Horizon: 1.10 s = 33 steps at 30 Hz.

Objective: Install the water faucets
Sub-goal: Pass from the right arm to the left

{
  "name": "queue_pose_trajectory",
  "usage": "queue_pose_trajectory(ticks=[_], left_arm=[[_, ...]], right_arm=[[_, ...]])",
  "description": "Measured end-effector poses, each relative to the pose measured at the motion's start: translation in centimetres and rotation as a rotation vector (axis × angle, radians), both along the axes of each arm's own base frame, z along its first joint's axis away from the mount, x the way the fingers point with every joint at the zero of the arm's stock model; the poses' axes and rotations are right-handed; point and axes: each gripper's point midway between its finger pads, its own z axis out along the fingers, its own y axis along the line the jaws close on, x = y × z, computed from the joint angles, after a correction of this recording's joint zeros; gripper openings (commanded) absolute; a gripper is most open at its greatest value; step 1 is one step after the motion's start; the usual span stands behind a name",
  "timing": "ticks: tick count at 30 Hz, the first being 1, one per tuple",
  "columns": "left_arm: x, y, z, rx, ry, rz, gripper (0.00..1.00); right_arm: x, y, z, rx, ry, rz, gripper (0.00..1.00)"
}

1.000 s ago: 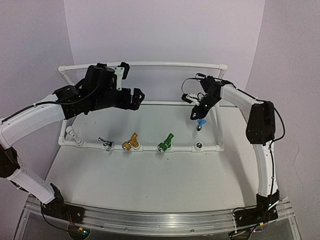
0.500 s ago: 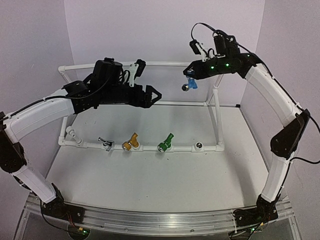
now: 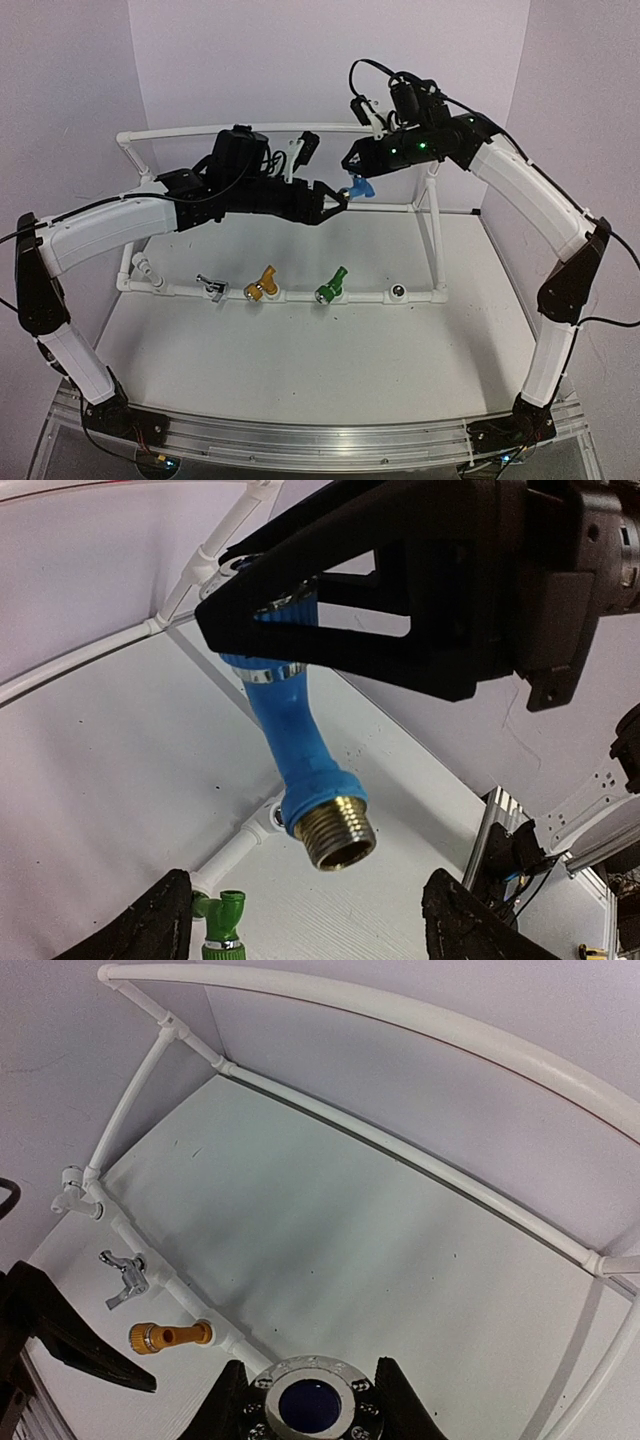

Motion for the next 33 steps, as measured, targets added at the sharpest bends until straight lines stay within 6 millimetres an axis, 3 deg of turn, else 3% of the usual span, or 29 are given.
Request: queue_pose_trajectory(ticks=[7, 13, 16, 18, 20, 24, 29, 33], left_arm=[[0.2, -0.6, 0.0, -0.019, -0.005, -0.013, 0.59], [1.1, -0.8, -0.5, -0.002, -0.008, 0.018, 0.21], [1.1, -1.0, -0.2, -0.009, -0.014, 0.022, 0.09], [1.1, -1.0, -0.2, -0.010, -0.013, 0.027, 0.04], [1.1, -1.0, -0.1, -0.012, -0.014, 0.029, 0.01], [1.0, -0.4, -0.3, -0.018, -0.023, 0.040, 0.00], [-1.0, 1.6, -0.2, -0.046, -0.047, -0.002, 0.00], [-3.9, 2.5, 3.2, -0.110, -0.122, -0.110, 0.00]], right_arm=[[-1.0, 1.4, 0.0, -0.026, -0.029, -0.005, 0.00], [-1.1, 1.7, 0.3, -0.020, -0.040, -0.008, 0.00], [-1.0, 1.8, 0.4, -0.011, -0.043, -0.007, 0.02], [-1.0, 1.8, 0.4, -0.010, -0.043, -0.008, 0.24], [-1.0, 1.9, 0.4, -0.007, -0.043, -0.005, 0.54], [-1.8, 2.6, 0.4, -0.005, -0.038, 0.071, 0.95], [-4.7, 2.4, 2.2, 0.075, 0.010, 0.281, 0.98], [-5.5, -1.8, 6.8, 0.242, 0.029, 0.389, 0.97]])
